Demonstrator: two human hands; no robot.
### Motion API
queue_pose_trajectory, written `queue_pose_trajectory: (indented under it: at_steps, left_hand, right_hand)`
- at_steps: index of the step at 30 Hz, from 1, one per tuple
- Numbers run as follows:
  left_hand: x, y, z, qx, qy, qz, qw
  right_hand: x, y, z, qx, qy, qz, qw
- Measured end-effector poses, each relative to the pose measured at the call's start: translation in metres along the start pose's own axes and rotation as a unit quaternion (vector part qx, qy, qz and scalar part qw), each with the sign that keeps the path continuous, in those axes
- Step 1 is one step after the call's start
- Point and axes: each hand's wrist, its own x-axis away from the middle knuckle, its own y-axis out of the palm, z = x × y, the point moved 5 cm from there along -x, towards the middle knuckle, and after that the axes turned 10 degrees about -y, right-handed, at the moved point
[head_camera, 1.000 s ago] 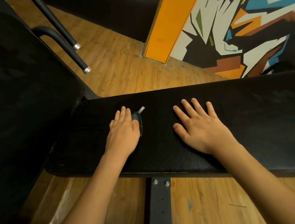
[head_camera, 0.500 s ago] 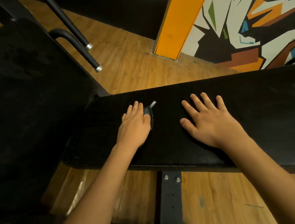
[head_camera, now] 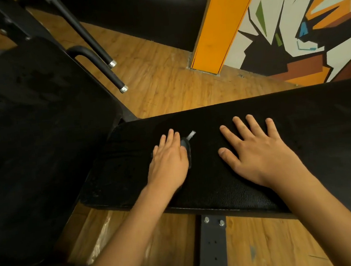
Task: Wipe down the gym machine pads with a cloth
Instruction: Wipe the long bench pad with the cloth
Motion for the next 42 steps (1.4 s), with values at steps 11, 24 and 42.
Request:
queue_pose_trajectory:
  at_steps: [11, 24, 42]
  left_hand:
    - [-0.16, -0.013, 0.01, -0.006, -0.036, -0.005, 0.999]
    - [-0.09, -0.008, -0.027, -0.02, -0.003, 0.004, 1.0]
    - [-0.108, -0.013, -0.017, -0.036, -0.002, 0.001, 0.999]
  right_hand:
    - [-0.003, 0.001, 0.0, 0.007, 0.006, -0.008, 1.0]
    - [-0.005, 0.002, 0.0, 0.013, 0.01, -0.012, 1.0]
    - [-0.005, 0.002, 0.0, 0.01, 0.008, -0.003, 1.0]
